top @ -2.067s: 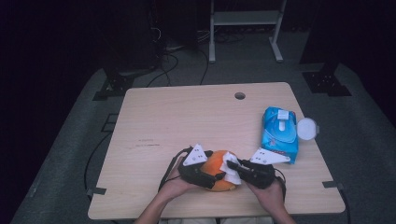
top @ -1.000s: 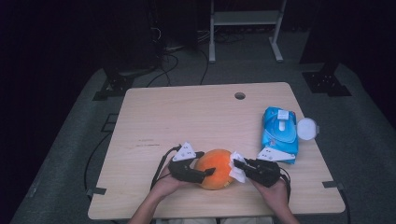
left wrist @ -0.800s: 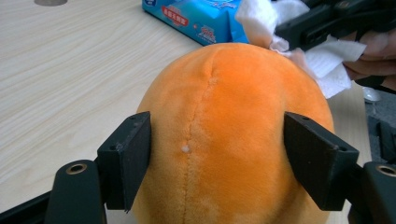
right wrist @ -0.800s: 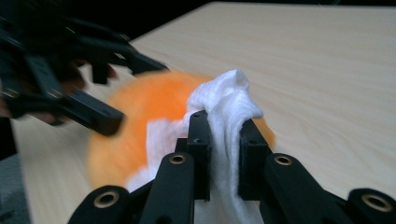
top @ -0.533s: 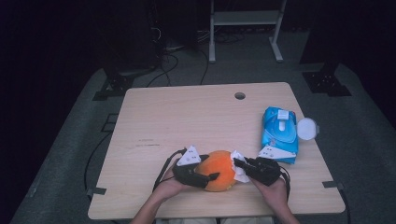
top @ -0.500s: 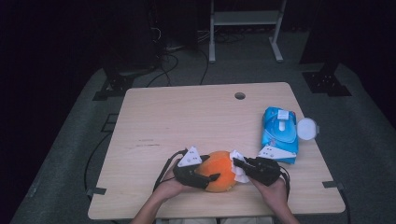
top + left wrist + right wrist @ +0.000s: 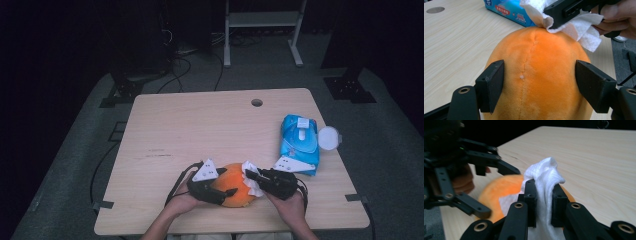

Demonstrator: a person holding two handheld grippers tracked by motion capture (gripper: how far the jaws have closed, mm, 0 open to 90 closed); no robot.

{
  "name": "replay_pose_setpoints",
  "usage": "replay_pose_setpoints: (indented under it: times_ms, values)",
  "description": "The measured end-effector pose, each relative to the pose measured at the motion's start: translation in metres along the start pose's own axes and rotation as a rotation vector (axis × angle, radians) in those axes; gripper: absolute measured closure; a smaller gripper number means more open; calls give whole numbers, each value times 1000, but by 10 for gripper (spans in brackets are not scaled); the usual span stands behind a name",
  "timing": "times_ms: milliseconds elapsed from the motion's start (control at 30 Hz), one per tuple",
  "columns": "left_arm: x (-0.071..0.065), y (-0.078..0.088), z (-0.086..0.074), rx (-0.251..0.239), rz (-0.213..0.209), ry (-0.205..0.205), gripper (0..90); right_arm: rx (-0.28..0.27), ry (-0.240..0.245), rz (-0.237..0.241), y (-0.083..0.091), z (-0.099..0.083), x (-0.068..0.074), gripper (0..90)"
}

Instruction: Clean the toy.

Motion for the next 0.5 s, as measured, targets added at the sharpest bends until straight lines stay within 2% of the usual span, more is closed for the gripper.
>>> replay_pose_setpoints:
  times_ms: [100, 233, 300, 433, 500]
  values:
    - [0, 0, 0, 1, 5, -3, 258, 11, -9, -5, -2, -3, -4, 778]
    - [1, -1, 0, -5, 1, 2, 258, 36, -46, -46, -2, -10, -17, 779]
    - [1, 0, -1, -2, 1, 1, 258, 30, -51, -44, -1, -9, -15, 778]
    - [7, 3, -3, -5, -6, 23, 258, 13, -8, -22, 1, -2, -4, 778]
    - [8, 3, -3, -8, -9, 32, 258, 16, -15, -22, 0, -3, -7, 778]
Point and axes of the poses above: each handheld gripper's, and its own axes: y roughly backward along the jaws, z roughly out of its top, x roughly to its left, the point moved 3 cm from there along -y, roughly forward along the jaws, and after that the axes turned 8 degrees about x, right-handed, at the moved point
